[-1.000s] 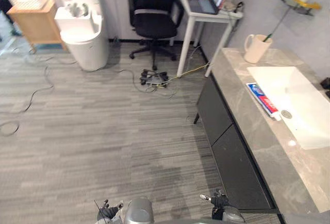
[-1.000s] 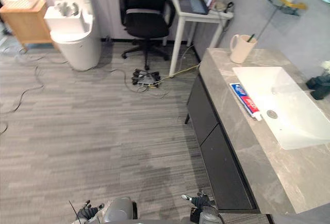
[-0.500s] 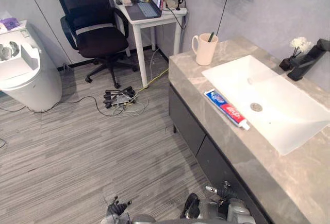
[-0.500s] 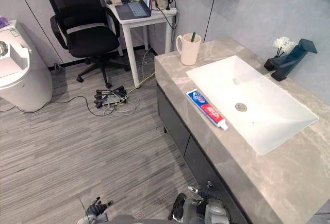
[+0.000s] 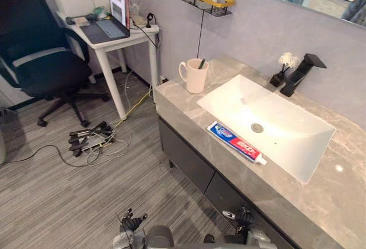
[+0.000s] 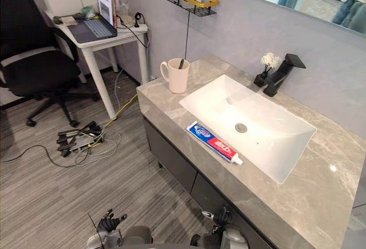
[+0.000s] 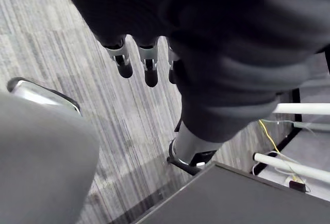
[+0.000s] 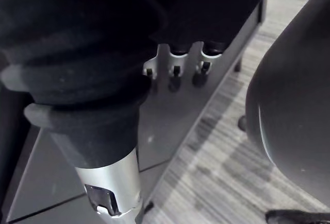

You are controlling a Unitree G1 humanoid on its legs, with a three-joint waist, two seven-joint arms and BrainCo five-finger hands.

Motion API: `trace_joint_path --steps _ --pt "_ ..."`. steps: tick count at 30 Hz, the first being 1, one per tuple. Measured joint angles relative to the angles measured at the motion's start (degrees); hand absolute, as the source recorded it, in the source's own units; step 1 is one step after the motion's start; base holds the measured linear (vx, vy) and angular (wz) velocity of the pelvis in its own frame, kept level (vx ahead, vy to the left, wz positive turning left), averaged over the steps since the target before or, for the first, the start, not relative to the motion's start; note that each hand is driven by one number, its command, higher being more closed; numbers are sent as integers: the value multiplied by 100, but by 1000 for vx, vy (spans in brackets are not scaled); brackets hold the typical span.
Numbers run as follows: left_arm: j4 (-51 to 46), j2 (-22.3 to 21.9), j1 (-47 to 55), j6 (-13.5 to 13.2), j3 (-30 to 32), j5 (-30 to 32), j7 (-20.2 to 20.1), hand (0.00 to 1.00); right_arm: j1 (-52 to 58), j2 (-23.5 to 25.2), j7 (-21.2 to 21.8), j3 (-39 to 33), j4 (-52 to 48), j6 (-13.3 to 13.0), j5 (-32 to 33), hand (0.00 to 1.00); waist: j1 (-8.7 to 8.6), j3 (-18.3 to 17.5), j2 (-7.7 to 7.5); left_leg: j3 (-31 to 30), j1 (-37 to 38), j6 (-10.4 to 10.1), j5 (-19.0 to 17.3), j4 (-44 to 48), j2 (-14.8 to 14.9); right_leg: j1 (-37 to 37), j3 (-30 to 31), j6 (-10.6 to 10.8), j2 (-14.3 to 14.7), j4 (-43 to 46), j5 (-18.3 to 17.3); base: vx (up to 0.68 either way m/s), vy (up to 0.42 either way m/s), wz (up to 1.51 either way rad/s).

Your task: Organize washtable

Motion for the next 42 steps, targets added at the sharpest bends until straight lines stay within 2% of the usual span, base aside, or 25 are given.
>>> trace_joint_path --steps 3,4,6,7,10,12,15,16,17,18,19,20,22,24,25,26,27,28,31,32,36,38,39,40,42 --pt "141 8 -95 -8 -89 8 2 0 3 -10 -5 -20 -55 -5 -23 0 -13 -4 -26 551 248 149 -92 -126 -132 -298 -49 77 -282 577 -72 136 215 -92" --pt "233 54 -143 -7 -251 26 4 0 -17 -28 4 -12 -60 -5 -126 0 -24 16 -8 829 418 229 -138 -172 -167 -509 -432 45 -494 1056 -52 76 123 -83" --pt "337 90 -187 -5 -359 34 3 0 -23 -26 3 -10 -75 -16 -215 0 -38 41 1 1035 685 258 -160 -329 -173 -560 -1040 -43 -708 1308 2 67 63 -68" --pt "342 92 -177 -12 -408 38 6 0 -34 -29 2 -16 -43 -19 -244 0 -41 36 -6 1249 963 266 -145 -622 -179 -500 -1733 -118 -924 1421 -34 73 26 -58" --pt "392 127 -166 -12 -487 126 2 0 -62 -28 0 -13 5 -48 -300 0 -135 32 -12 1464 1220 220 -159 -841 -192 -340 -2293 -210 -993 1199 -114 96 -43 -52" --pt "522 157 -230 -3 -695 220 -13 0 -123 -67 -1 -19 10 -49 -350 0 -177 34 37 1433 1201 126 -113 -1035 -174 -183 -2200 -268 -681 572 -203 119 -66 -23" --pt "491 92 -284 -1 -727 246 -76 0 -183 -109 55 -121 -6 95 -373 0 -138 107 146 1369 1148 68 -133 -777 -52 -104 -2172 -337 -470 348 -259 141 -61 -15" --pt "381 78 -290 -6 -631 251 -118 0 -255 -134 146 -101 75 235 -383 0 -94 163 155 1116 768 52 -141 212 111 29 -2111 -318 -367 217 -276 57 -41 -21" --pt "356 75 -282 -12 -626 249 -117 0 -255 -142 156 -73 76 254 -386 0 -89 160 164 1055 657 39 -133 486 143 43 -2092 -319 -344 206 -275 46 -50 -43" --pt "265 69 -275 -20 -607 247 -114 0 -250 -205 196 89 69 268 -387 0 -36 201 250 788 266 -116 -35 1451 318 131 -1968 -339 -219 178 -269 15 -7 -63" --pt "192 -2 -249 -21 -567 239 -109 0 -244 -237 201 114 94 259 -384 0 16 224 270 620 62 -89 -68 1950 464 210 -1826 -366 -117 136 -288 27 28 -71" --pt "154 -2 -223 -24 -559 236 -107 0 -251 -238 194 111 112 255 -380 0 2 221 283 617 24 -86 -72 1996 520 243 -1770 -357 -90 132 -284 -20 73 -63" --pt "132 -5 -183 -31 -555 219 -102 0 -242 -225 64 95 108 186 -317 0 -35 201 306 634 -1 -24 -95 1564 651 239 -1581 -269 -76 87 -233 -39 94 -47" --pt "134 -6 -172 -31 -514 210 -83 0 -211 -232 -11 98 96 44 -306 0 -28 172 339 345 165 97 -283 463 589 160 -1312 -56 -42 -63 -84 -27 167 -64" --pt "134 -42 -155 -35 -514 178 -75 0 -208 -264 -16 95 124 14 -294 0 -16 119 424 308 276 -119 -353 162 529 112 -1203 -28 -8 -119 1 27 259 -66" --pt "143 -2 -131 -37 -474 119 -35 0 -212 -218 -35 93 166 -2 -263 0 -12 53 284 439 313 -82 -266 -149 345 100 -1027 -23 -86 -299 175 38 184 -43" --pt "167 16 -111 -40 -474 112 -4 0 -198 -193 -45 74 172 -1 -256 0 -41 25 209 499 368 -66 -175 -323 267 111 -963 -5 -127 -393 210 106 261 -33" --pt "178 41 -112 -37 -474 107 16 0 -142 -164 -72 -27 185 1 -235 0 -36 -21 117 593 509 -35 -27 -585 99 177 -883 14 -219 -636 395 104 188 -11" --pt "368 17 -105 -21 -515 123 14 0 -51 -200 -195 -300 181 92 -216 0 -137 -187 191 643 755 100 100 -967 -153 432 -865 230 -367 -1072 645 147 188 -1" --pt "390 18 -104 -20 -516 126 14 0 -51 -215 -204 -347 178 98 -216 0 -151 -214 156 658 806 108 121 -1029 -191 448 -853 250 -388 -1096 662 199 146 -8" --pt "511 -48 -60 -14 -537 146 21 0 157 -431 -241 -386 184 67 -220 0 -164 -276 312 653 1130 121 138 -1253 -359 750 -817 351 -451 -1368 721 109 73 -6" --pt "508 -51 -45 -21 -629 170 37 0 244 -472 -241 -386 187 56 -219 0 -164 -293 334 648 1234 136 163 -1350 -409 848 -837 385 -481 -1449 728 71 64 3" --pt "507 -47 -45 -21 -645 172 46 0 245 -477 -241 -385 197 54 -219 0 -165 -292 333 648 1242 140 165 -1381 -423 848 -842 390 -488 -1460 731 43 32 0" --pt "488 2 -30 -22 -640 114 160 0 235 -515 -242 -383 391 -1 -190 0 -160 -171 205 487 1578 159 468 -1985 -466 1101 -799 363 -386 -1903 984 0 0 0" --pt "488 2 -30 -22 -640 114 160 0 235 -515 -242 -383 391 -1 -190 0 -160 -171 205 487 1578 159 469 -1985 -467 1101 -800 363 -386 -1904 984 0 0 0"
